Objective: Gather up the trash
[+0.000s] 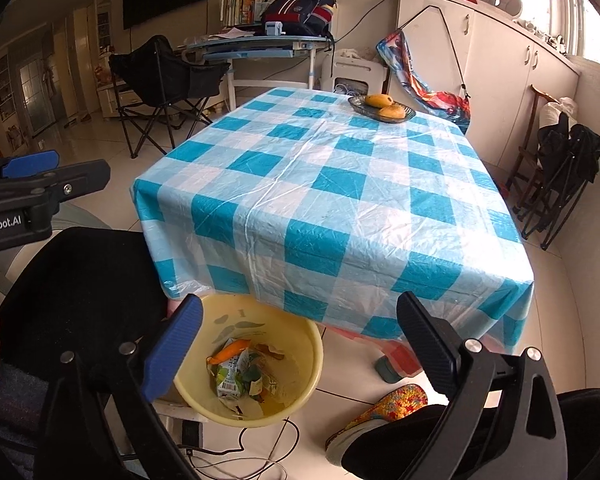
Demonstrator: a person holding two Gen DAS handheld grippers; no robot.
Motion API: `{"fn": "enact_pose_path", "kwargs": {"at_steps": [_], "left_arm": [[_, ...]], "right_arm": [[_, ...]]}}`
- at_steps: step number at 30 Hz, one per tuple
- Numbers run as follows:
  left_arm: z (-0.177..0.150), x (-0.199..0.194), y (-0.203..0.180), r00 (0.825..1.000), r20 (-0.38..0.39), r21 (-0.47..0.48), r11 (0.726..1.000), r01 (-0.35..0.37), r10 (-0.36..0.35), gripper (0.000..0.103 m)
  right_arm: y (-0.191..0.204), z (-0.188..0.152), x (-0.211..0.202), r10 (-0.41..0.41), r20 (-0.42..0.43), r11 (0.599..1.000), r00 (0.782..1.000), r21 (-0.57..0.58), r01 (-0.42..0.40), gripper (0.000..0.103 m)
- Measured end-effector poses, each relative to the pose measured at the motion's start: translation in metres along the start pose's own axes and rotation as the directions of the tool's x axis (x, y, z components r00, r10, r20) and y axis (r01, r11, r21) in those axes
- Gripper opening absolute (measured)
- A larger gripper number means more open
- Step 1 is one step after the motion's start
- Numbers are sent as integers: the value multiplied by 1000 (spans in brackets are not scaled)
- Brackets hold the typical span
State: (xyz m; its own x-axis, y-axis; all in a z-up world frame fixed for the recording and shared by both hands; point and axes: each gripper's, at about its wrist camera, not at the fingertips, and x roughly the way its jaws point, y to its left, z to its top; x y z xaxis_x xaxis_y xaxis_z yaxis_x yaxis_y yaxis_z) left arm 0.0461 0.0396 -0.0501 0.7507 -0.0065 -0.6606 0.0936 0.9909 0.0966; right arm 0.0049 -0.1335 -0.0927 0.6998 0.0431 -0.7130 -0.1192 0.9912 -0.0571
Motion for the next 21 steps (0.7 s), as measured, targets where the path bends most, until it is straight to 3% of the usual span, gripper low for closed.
{"fn": "enact_pose_path", "kwargs": {"at_steps": [5, 11, 21], "left_arm": [[-2, -3, -1, 1000, 3, 12, 1000, -1, 1, 93], [-1, -10, 0, 1000, 31, 11, 1000, 4, -4, 96], [-1, -10, 1, 1000, 14, -2, 1000, 13, -13, 96]], "right_arm": [[0, 0, -24, -89, 89, 996, 992, 10, 89, 96], [-10, 0, -34, -82, 95, 993, 992, 97, 73, 96], [-8, -1, -32, -99, 108, 992, 989, 94, 89, 96]]}}
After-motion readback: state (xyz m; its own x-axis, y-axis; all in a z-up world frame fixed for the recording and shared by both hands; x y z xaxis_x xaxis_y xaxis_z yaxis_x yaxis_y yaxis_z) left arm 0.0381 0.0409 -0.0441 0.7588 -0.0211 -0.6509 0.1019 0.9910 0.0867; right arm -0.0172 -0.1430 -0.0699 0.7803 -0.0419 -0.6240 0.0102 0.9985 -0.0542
